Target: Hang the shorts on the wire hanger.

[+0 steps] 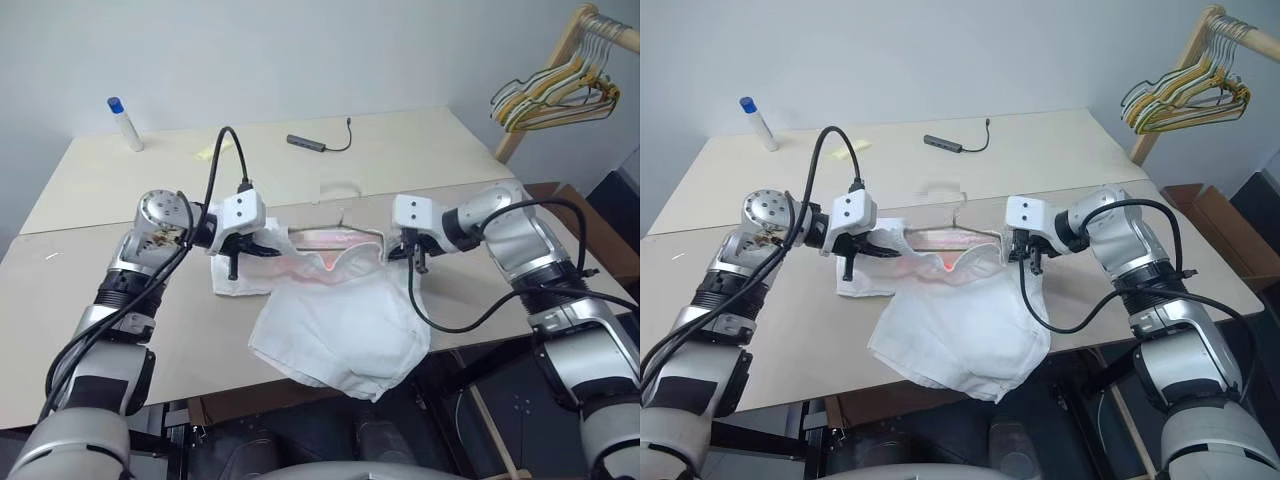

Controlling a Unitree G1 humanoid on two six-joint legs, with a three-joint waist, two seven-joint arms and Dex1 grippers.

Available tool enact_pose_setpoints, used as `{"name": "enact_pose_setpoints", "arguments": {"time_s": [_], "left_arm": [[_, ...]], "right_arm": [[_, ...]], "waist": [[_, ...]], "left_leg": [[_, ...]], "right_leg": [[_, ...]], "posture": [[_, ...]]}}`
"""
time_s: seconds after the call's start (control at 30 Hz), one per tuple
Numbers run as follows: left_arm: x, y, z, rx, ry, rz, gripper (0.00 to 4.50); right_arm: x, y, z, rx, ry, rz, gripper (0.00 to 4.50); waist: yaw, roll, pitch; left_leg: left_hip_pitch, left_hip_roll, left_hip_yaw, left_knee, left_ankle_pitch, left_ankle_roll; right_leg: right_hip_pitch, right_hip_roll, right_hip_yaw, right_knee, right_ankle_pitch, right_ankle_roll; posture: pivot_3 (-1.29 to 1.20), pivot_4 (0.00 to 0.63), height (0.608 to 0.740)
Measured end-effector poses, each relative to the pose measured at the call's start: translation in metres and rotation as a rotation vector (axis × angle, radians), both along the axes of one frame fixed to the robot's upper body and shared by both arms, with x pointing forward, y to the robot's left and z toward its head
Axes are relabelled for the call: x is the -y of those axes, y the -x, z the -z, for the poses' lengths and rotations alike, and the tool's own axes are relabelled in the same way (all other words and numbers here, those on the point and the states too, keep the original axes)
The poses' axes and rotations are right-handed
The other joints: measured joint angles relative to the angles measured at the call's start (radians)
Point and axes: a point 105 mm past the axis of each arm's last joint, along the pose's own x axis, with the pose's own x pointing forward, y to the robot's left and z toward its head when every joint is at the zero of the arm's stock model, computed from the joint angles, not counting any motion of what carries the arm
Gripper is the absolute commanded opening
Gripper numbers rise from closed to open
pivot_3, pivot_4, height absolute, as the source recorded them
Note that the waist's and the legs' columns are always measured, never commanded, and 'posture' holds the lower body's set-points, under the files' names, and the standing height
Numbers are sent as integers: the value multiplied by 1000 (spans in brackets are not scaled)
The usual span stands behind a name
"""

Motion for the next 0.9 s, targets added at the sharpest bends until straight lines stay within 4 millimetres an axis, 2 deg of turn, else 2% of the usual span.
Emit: {"name": "enact_pose_setpoints", "arguments": {"time_s": [0.1,0.2,0.3,0.43,0.6,0.77,0.9], "left_arm": [[1,1,0,6,-3,18,80],[1,3,-2,1,12,31,806],[4,5,-12,-10,81,60,1699],[0,-4,-28,26,134,24,2986],[-11,-18,-51,112,260,-88,4481],[-16,-30,-80,182,428,-205,4481],[-6,-15,-118,180,633,-189,4481]], "right_arm": [[1,6,1,-22,-20,1,22],[2,14,1,-56,-58,9,0],[7,25,-2,-107,-124,40,0],[18,39,-5,-151,-179,96,0],[37,62,8,-261,-247,227,0],[51,75,5,-312,-356,410,0],[79,77,-4,-298,-457,698,0]], "waist": [[1,0,0],[3,0,0],[4,0,0],[5,0,0],[5,0,0],[8,0,0],[8,0,0]], "left_leg": [[0,0,0,0,0,0],[0,0,0,0,0,0],[-1,0,0,0,0,0],[0,0,-1,1,0,0],[0,0,-1,1,0,0],[0,0,-1,0,0,0],[-1,0,-3,0,0,0]], "right_leg": [[0,0,0,0,0,0],[0,0,0,0,0,0],[0,0,-1,0,0,0],[0,0,-1,-1,0,0],[0,-1,0,-1,0,0],[0,-1,-1,0,0,0],[1,-1,0,0,0,1]], "posture": [[-103,0,740],[-107,0,740],[-114,0,740],[-115,0,740],[-114,0,740],[-125,0,740],[-148,0,740]]}}
